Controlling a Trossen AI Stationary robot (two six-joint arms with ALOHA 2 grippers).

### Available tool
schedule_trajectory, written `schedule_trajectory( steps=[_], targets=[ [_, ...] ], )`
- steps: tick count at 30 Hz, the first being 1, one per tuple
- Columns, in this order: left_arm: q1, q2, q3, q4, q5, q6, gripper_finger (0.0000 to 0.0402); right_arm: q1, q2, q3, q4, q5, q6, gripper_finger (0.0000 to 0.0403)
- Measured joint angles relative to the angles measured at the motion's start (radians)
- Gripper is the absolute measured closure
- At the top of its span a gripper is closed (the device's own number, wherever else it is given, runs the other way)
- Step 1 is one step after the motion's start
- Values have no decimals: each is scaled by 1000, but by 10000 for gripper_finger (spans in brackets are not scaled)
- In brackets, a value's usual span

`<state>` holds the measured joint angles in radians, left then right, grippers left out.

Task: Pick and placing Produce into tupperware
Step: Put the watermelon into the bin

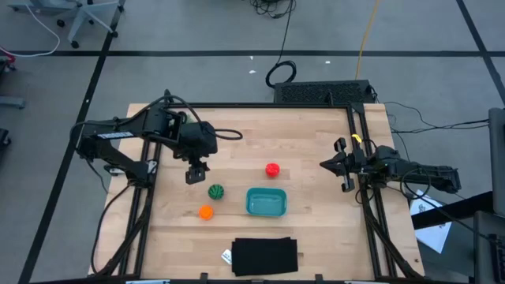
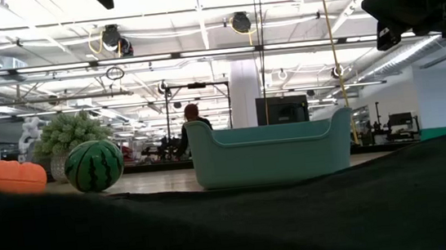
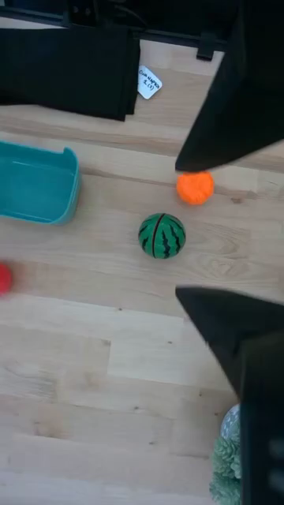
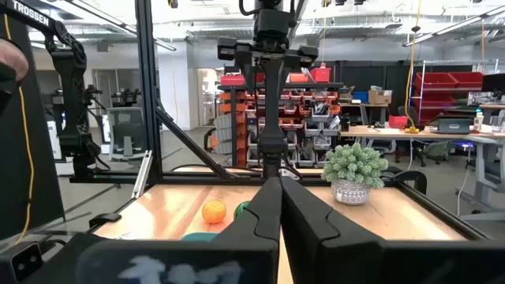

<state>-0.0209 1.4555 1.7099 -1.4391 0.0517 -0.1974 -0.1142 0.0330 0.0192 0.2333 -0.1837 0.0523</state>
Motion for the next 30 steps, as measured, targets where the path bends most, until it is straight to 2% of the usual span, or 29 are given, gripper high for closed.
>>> schedule_trajectory(
  steps=[4, 8, 15, 22, 30],
  targets=[
    [-18, -2, -21, 18, -1, 39, 70, 0, 0, 0, 0, 0, 8, 403],
    [-57, -2, -71, 85, -31, 144, 42, 0, 0, 0, 0, 0, 8, 403],
    [-93, -2, -199, 217, -30, 193, 39, 0, 0, 0, 0, 0, 8, 403],
    [-117, -1, -358, 327, -21, 135, 39, 0, 0, 0, 0, 0, 8, 403],
    [-156, -1, -520, 510, 1, 147, 39, 0, 2, 0, 0, 0, 8, 403]
  ],
)
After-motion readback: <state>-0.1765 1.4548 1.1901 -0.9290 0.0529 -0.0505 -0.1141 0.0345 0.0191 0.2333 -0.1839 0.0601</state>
